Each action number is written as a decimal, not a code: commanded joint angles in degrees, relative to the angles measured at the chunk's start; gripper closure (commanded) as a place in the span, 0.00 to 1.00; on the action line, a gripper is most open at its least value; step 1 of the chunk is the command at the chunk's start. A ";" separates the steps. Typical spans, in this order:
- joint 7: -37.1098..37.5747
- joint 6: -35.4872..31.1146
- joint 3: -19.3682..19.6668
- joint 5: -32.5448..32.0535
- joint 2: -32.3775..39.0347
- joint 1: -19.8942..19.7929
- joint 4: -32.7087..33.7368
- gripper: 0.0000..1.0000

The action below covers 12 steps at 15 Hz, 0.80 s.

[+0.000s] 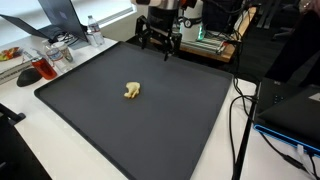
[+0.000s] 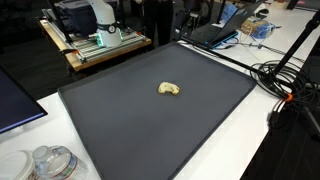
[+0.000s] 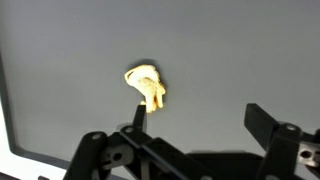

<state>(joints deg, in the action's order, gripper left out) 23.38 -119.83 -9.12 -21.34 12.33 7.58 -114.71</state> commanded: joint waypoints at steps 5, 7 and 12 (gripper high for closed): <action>-9.07 -5.02 5.24 1.50 10.45 -0.25 7.51 0.00; -12.12 -8.13 5.54 4.31 11.39 -1.47 7.53 0.00; -10.51 -10.08 6.86 15.47 11.53 -4.19 5.64 0.00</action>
<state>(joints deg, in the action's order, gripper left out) 11.93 -129.51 -2.99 -12.18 23.82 4.78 -108.49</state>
